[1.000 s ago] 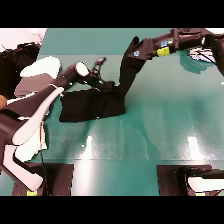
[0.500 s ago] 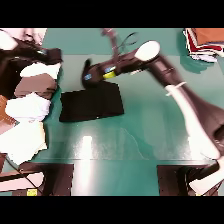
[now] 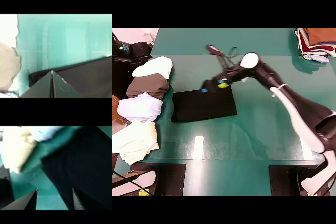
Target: Fold the shirts.
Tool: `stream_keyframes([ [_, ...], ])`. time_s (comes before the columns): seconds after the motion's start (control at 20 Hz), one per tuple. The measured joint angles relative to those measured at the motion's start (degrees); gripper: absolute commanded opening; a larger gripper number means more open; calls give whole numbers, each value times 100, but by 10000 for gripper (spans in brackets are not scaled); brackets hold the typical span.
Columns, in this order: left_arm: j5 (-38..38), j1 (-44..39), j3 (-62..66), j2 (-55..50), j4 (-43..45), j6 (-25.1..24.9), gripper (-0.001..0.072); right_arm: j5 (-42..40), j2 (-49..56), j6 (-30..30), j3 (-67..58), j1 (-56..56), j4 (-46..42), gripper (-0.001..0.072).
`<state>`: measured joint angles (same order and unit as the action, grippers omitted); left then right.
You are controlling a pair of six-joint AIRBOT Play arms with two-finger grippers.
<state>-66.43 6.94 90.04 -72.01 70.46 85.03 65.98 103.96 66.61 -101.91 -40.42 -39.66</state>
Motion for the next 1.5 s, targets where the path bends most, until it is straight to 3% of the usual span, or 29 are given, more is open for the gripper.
stream_keyframes([
  [0.05, -48, 4, -2, 2, 0, 0, 20, 46, -186, 120, 398, 260, -162, 495],
  [0.15, -90, 13, -2, 13, -9, 0, 20, 37, -520, 350, 1217, 828, -380, 585],
  [0.4, -92, -13, -4, 15, -46, 0, 20, -122, -619, 568, 2455, 1779, -249, 579],
  [0.6, -39, -17, -4, 15, -87, 0, 20, -173, -35, 610, 2227, 1648, 116, 571],
  [0.65, -37, -17, -4, 15, -92, 0, 20, -162, 164, 612, 2055, 1539, 284, 550],
  [0.75, -37, -15, -4, 15, -138, 0, 20, -105, 570, 614, 1668, 1314, 573, 408],
  [0.8, -42, -17, -4, 15, -157, 0, 20, -76, 754, 616, 1469, 1202, 664, 308],
  [0.9, -55, -28, -4, 15, -203, 0, 20, -72, 1062, 616, 1064, 990, 719, 9],
  [1.2, -35, -549, -42, 15, -260, -52, 19, 63, 1263, 608, 168, 824, 210, 13],
  [1.5, -7, -1255, -44, 15, -289, -94, 20, -236, 90, 979, 734, 1797, -833, 13],
])
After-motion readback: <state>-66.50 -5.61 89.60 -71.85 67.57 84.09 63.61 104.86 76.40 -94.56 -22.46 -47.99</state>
